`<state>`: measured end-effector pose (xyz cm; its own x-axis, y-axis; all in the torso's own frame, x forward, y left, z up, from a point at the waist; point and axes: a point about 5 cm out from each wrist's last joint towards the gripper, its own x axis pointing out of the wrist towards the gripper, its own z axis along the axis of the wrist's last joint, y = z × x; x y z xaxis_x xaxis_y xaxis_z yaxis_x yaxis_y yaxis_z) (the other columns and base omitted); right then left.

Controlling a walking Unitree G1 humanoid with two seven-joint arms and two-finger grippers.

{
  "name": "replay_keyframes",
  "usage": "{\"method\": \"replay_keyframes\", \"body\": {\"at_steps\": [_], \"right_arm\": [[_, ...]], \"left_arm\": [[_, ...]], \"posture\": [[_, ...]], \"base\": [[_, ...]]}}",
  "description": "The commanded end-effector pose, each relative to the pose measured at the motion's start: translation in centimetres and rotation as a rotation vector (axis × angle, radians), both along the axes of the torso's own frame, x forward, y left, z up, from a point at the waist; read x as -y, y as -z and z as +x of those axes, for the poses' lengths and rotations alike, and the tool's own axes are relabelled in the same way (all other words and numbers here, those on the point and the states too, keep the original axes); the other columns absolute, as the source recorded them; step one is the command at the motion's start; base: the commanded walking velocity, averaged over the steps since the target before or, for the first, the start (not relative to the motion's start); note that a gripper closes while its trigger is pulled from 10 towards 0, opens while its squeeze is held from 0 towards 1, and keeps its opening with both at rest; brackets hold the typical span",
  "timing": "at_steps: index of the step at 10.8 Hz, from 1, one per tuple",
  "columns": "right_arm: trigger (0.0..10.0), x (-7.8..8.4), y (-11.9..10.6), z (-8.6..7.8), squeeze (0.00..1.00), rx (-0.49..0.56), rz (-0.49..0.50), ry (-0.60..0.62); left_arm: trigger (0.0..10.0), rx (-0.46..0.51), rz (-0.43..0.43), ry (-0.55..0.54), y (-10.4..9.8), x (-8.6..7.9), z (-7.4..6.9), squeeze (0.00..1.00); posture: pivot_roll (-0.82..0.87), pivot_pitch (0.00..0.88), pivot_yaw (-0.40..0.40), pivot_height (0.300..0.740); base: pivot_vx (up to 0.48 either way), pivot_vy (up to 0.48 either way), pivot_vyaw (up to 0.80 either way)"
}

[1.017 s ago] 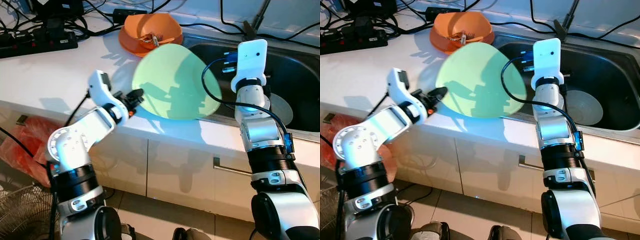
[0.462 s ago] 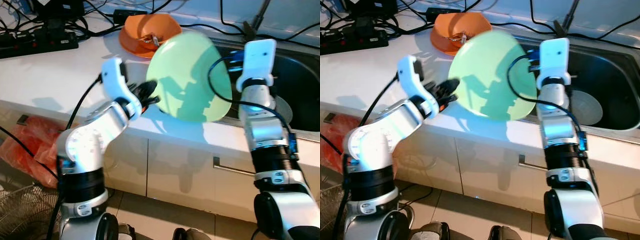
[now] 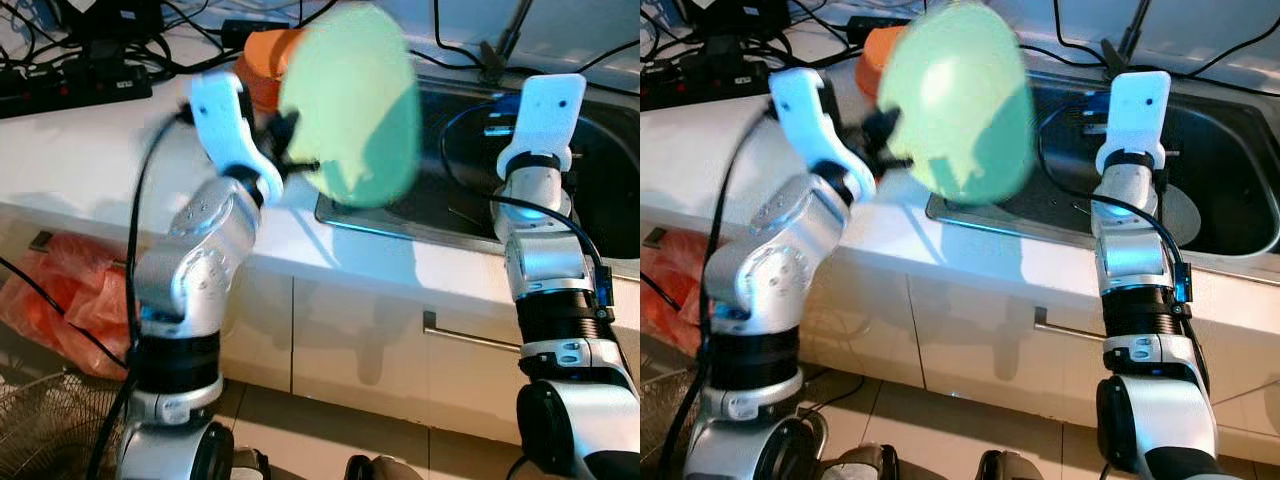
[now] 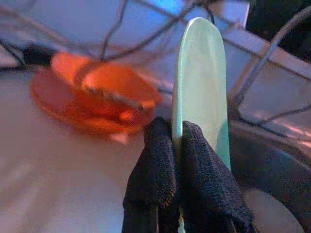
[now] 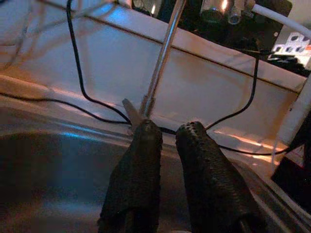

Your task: Kitchen organization

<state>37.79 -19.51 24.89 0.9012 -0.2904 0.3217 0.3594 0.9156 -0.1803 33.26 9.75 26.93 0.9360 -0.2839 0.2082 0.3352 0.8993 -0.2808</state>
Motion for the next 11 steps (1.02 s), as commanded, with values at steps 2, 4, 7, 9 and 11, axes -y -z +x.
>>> {"method": "replay_keyframes", "body": {"at_steps": [2,4,7,9,11], "right_arm": [[10.0,-0.6,0.5,-0.1,0.00,0.010,0.105,-0.070],[10.0,-1.8,1.9,-0.1,0.00,-0.007,0.265,-0.207],[10.0,-3.4,3.3,-1.1,0.00,0.046,0.615,-0.473],[10.0,-2.8,4.0,-1.3,0.00,0.074,0.787,-0.549],[10.0,-2.0,4.4,-1.4,1.00,0.116,0.954,-0.563]], "left_arm": [[10.0,0.128,-0.034,0.045,-2.1,1.4,-0.4,0.00],[10.0,0.190,-0.079,0.063,-2.8,2.1,-0.3,0.00],[10.0,0.246,-0.131,0.018,-3.6,1.7,-0.2,0.00],[10.0,0.286,-0.147,-0.038,-3.8,0.9,0.0,0.00],[10.0,0.291,-0.153,-0.047,-3.8,0.7,0.1,0.00]], "posture": [[0.07,0.120,-0.025,0.740],[0.07,0.119,-0.024,0.740],[0.07,0.126,-0.026,0.740],[0.07,0.129,-0.028,0.740],[0.06,0.131,-0.028,0.740]], "base": [[0.000,0.000,0.00],[0.000,0.000,0.00],[0.000,0.000,0.00],[0.000,0.000,0.00],[0.000,0.000,0.00]]}}
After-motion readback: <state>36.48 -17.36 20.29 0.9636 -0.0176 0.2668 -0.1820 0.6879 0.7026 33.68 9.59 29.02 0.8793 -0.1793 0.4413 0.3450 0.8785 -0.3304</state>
